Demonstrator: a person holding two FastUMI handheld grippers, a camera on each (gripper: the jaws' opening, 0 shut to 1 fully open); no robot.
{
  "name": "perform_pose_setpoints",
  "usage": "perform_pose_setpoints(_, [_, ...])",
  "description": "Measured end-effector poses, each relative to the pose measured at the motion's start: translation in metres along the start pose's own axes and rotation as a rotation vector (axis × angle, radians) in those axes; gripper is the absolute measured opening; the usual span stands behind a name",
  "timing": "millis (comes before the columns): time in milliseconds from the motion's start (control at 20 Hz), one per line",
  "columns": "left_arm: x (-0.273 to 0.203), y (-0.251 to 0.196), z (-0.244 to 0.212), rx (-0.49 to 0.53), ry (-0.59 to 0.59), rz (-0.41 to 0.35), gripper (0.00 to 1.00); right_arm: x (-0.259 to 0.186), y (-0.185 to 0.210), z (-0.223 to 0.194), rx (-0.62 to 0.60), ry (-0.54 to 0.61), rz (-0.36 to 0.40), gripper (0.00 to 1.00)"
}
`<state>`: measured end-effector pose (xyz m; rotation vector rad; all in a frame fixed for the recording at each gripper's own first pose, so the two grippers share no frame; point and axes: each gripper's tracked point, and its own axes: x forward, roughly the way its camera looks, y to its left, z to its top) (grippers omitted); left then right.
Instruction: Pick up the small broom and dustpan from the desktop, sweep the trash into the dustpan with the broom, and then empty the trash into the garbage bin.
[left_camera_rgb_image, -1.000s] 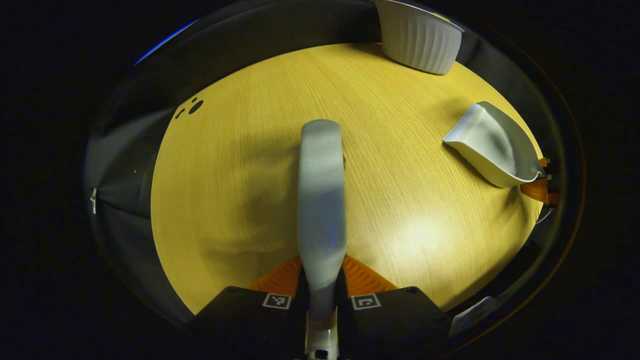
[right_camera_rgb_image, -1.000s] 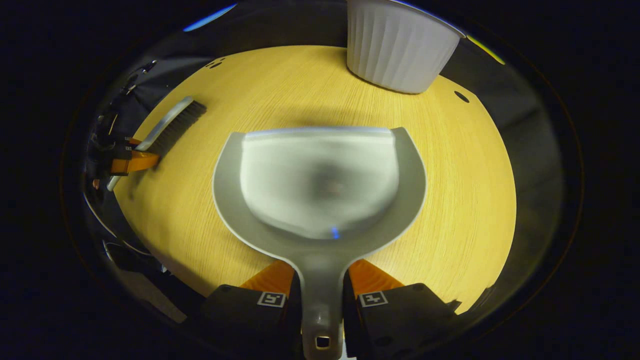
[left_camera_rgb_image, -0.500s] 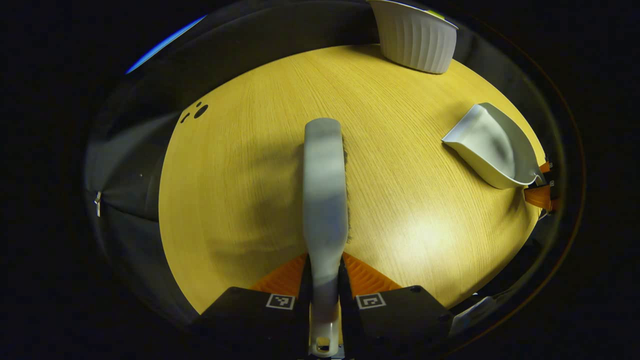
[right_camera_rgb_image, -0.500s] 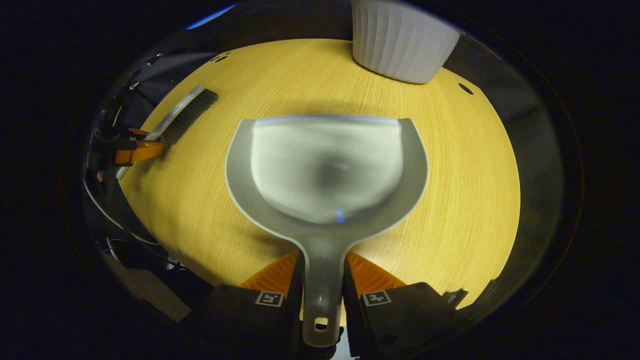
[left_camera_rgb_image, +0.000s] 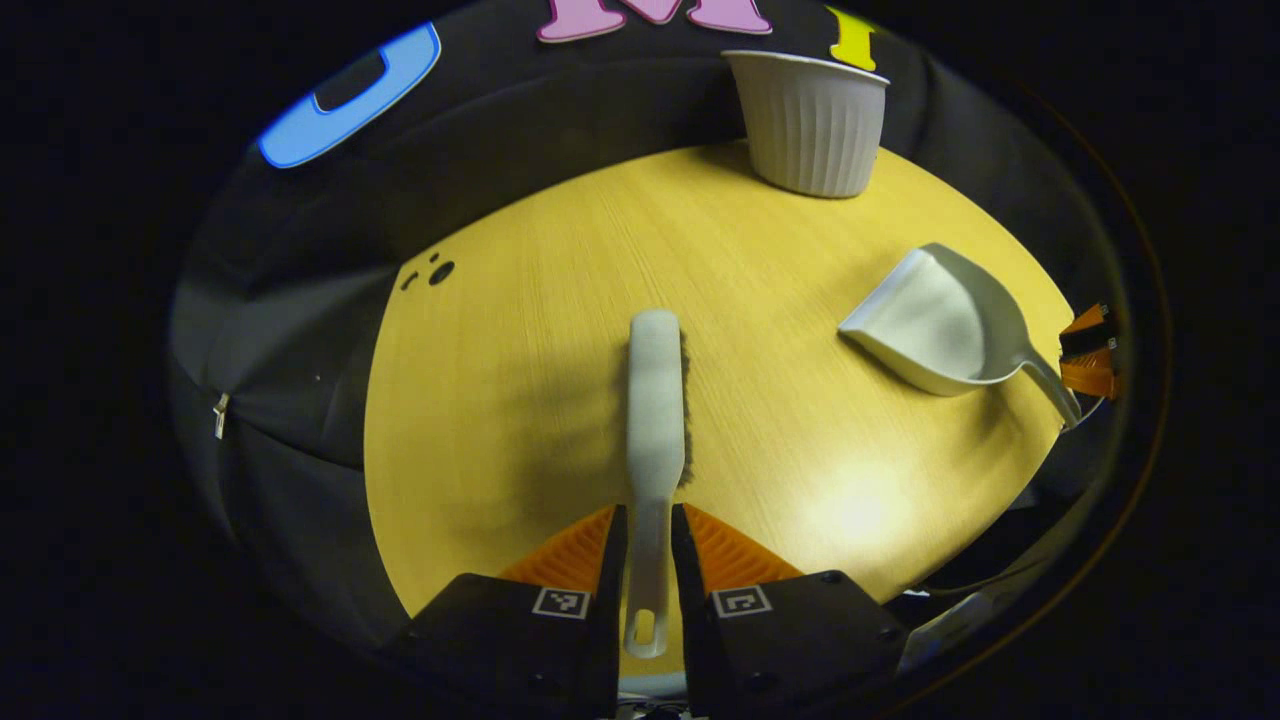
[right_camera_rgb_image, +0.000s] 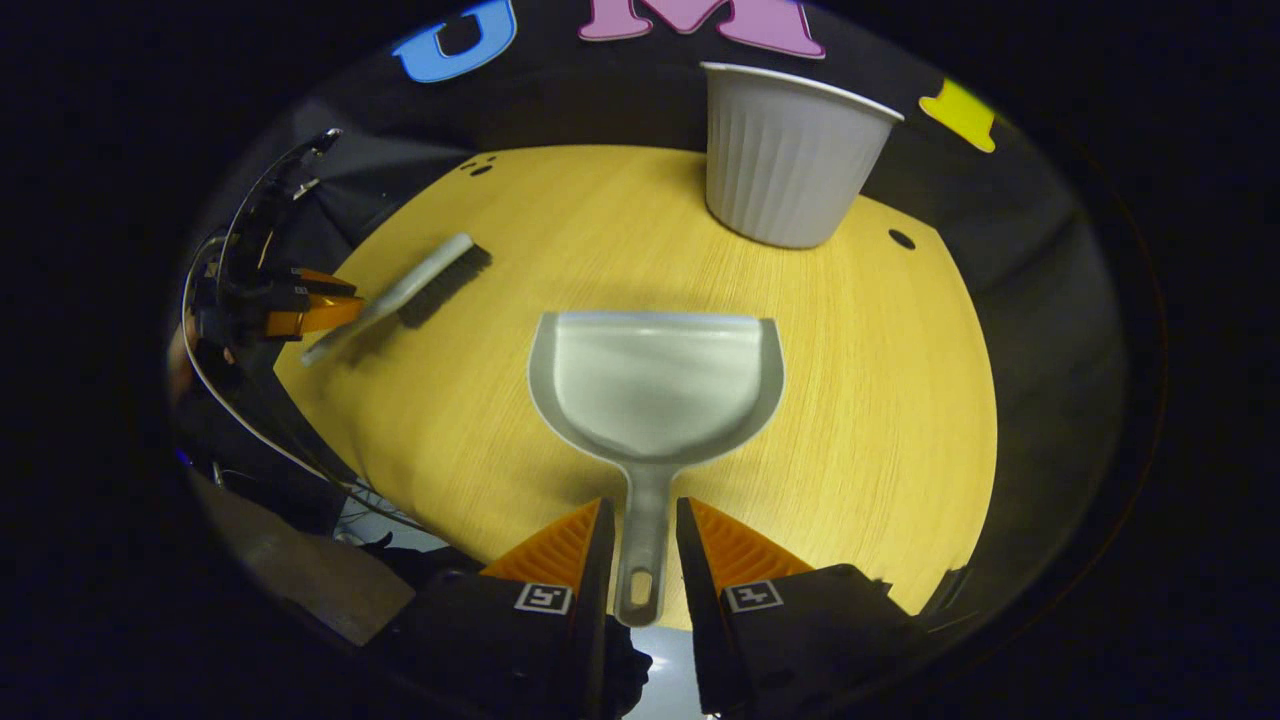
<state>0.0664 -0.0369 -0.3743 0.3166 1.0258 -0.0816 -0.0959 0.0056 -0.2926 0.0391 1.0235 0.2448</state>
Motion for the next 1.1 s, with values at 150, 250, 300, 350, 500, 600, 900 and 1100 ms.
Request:
perform_pose_setpoints(150, [-0.028, -0.006, 0.035, -0.059, -0.133, -0.021, 0.3, -0.025, 0.006, 0.036, -0.038, -0.13, -0.012, 0.41])
perform_pose_setpoints(250, [-0.047, -0.005, 0.06, -0.088, -0.235, -0.02, 0.3, -0.04, 0.01, 0.063, -0.055, -0.228, -0.018, 0.4])
perform_pose_setpoints(300, [-0.059, -0.003, 0.074, -0.097, -0.289, -0.015, 0.3, -0.047, 0.011, 0.077, -0.062, -0.276, -0.022, 0.4])
perform_pose_setpoints(350, [-0.066, -0.003, 0.085, -0.102, -0.341, -0.016, 0.3, -0.055, 0.011, 0.088, -0.067, -0.319, -0.026, 0.36])
perform_pose_setpoints(500, [-0.1, -0.008, 0.117, -0.092, -0.489, -0.027, 0.3, -0.078, 0.012, 0.117, -0.073, -0.423, -0.045, 0.42])
perform_pose_setpoints(600, [-0.121, -0.015, 0.133, -0.082, -0.579, -0.037, 0.3, -0.094, 0.01, 0.137, -0.08, -0.489, -0.065, 0.42])
perform_pose_setpoints(900, [-0.168, -0.036, 0.152, -0.16, -0.707, -0.115, 0.3, -0.115, 0.01, 0.16, -0.063, -0.605, -0.073, 0.41])
perform_pose_setpoints(1100, [-0.162, -0.03, 0.145, -0.17, -0.7, -0.095, 0.3, -0.122, 0.004, 0.161, -0.06, -0.635, -0.082, 0.41])
